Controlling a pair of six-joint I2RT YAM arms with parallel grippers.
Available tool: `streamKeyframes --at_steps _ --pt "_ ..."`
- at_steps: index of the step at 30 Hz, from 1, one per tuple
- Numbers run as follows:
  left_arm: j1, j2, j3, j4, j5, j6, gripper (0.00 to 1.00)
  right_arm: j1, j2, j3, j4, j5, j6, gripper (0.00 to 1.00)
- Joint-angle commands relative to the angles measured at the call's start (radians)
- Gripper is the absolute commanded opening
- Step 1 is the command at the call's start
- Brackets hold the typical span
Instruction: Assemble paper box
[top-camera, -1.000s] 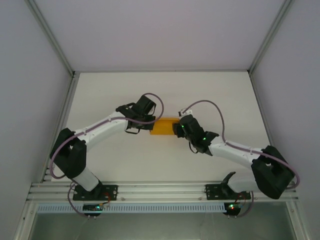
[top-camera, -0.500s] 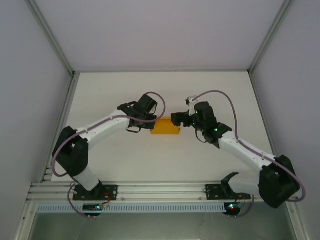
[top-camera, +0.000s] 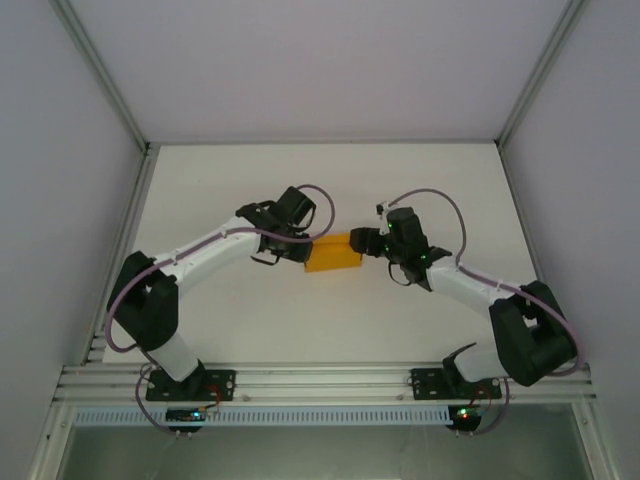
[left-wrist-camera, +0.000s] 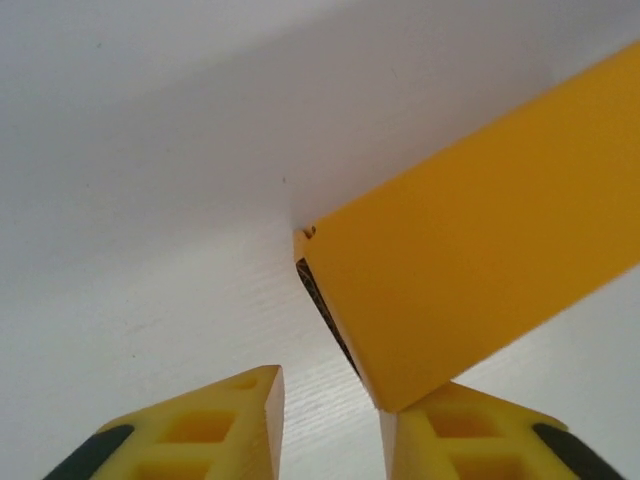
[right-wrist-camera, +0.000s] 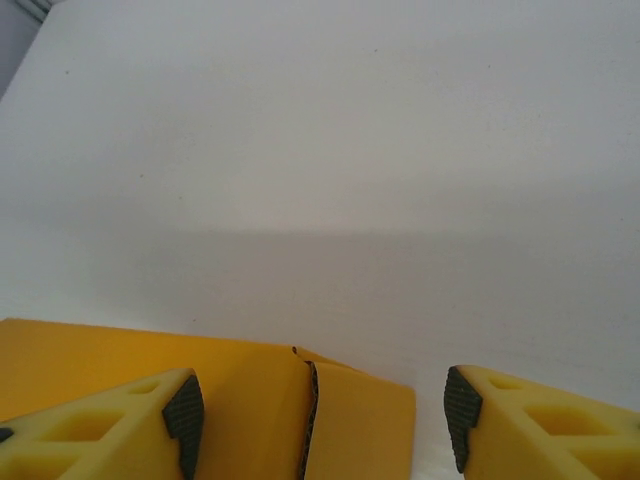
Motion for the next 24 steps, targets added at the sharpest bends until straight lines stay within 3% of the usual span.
streamKeyframes --at_steps 1,6,9,10,13,19,24 --pt "-0.004 -0.044 0.061 -0.076 0.097 0.074 0.4 0.018 0.062 -0.067 -0.117 0.044 0.028 0.64" --pt "0.009 -0.101 0.097 -0.087 0.127 0.09 0.58 0.025 0.057 -0.063 -0.143 0.055 0.033 0.55" --pt "0.052 -0.111 0.098 -0.054 0.109 0.047 0.79 0.028 0.056 -0.063 -0.142 0.053 0.034 0.55" --pt "0.074 -0.106 0.094 -0.035 0.12 0.028 0.79 0.029 0.056 -0.064 -0.14 0.052 0.035 0.54" --pt "0.138 -0.077 0.068 0.059 0.249 0.003 0.87 0.031 0.056 -0.068 -0.135 0.056 0.043 0.54" --pt "0.236 -0.032 -0.067 0.249 0.469 -0.084 0.87 0.031 0.06 -0.075 -0.137 0.056 0.046 0.54" --pt "0.272 0.016 -0.156 0.36 0.643 -0.116 0.79 0.031 0.08 -0.072 -0.144 0.031 0.056 0.54"
